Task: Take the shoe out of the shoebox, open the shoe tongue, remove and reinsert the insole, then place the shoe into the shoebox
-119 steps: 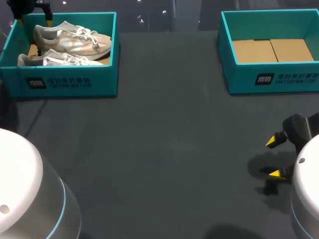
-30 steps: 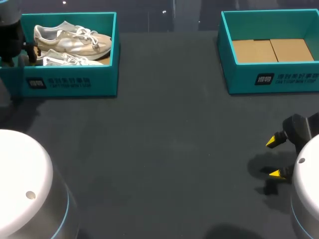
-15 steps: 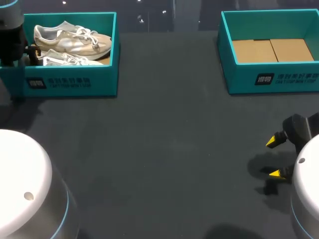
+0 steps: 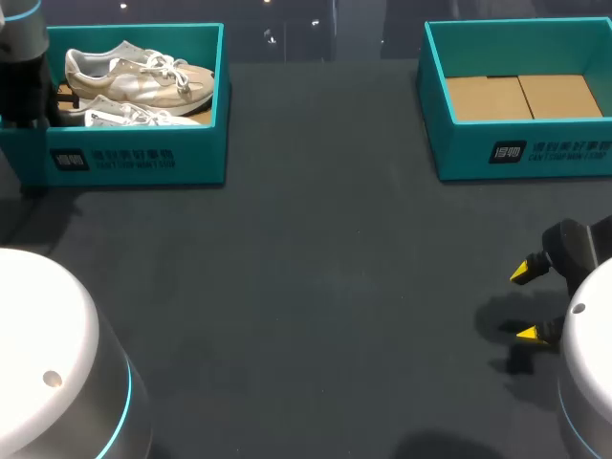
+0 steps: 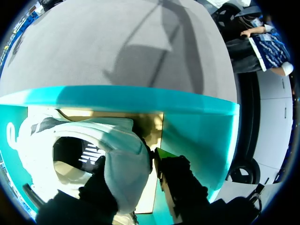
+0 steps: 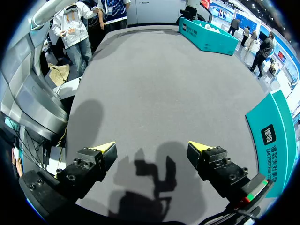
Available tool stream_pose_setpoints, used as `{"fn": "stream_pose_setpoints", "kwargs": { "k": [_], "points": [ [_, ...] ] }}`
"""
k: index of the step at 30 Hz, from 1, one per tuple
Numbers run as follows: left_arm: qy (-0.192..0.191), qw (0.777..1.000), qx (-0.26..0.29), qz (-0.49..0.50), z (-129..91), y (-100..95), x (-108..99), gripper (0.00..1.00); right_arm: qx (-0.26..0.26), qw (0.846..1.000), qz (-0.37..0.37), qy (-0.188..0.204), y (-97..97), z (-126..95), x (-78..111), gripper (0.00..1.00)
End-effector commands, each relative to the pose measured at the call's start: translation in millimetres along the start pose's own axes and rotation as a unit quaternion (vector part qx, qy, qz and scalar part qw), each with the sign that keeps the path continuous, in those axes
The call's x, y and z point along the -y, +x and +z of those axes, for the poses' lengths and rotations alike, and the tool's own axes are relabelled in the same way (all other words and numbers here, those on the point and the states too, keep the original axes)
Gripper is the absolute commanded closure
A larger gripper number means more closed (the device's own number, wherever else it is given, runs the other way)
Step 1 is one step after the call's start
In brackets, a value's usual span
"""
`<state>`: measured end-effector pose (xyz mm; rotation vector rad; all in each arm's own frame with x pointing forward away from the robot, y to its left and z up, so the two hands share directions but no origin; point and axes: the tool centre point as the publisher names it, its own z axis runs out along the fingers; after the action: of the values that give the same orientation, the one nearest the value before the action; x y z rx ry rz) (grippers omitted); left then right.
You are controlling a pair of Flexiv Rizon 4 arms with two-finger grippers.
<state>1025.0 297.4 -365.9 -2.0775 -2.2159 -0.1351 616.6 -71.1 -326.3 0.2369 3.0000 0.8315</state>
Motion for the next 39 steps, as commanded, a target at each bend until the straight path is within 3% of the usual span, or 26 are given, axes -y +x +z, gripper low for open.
{"fn": "stream_pose_setpoints", "kwargs": {
  "k": [1,27,39],
  "points": [
    [0.001,1.000,-0.002,0.001,2.2,-5.3,-2.6,1.00,0.002,1.000,0.000,0.000,2.3,-1.2,0.2,0.00],
    [0.011,1.000,-0.006,-0.014,-7.7,11.2,-4.1,1.00,0.002,1.000,0.000,0.000,2.3,-1.2,0.2,0.00],
    [0.012,1.000,0.006,-0.025,-29.5,27.6,-8.7,1.00,0.002,1.000,0.000,0.000,2.3,-1.2,0.2,0.00]
  ]
}}
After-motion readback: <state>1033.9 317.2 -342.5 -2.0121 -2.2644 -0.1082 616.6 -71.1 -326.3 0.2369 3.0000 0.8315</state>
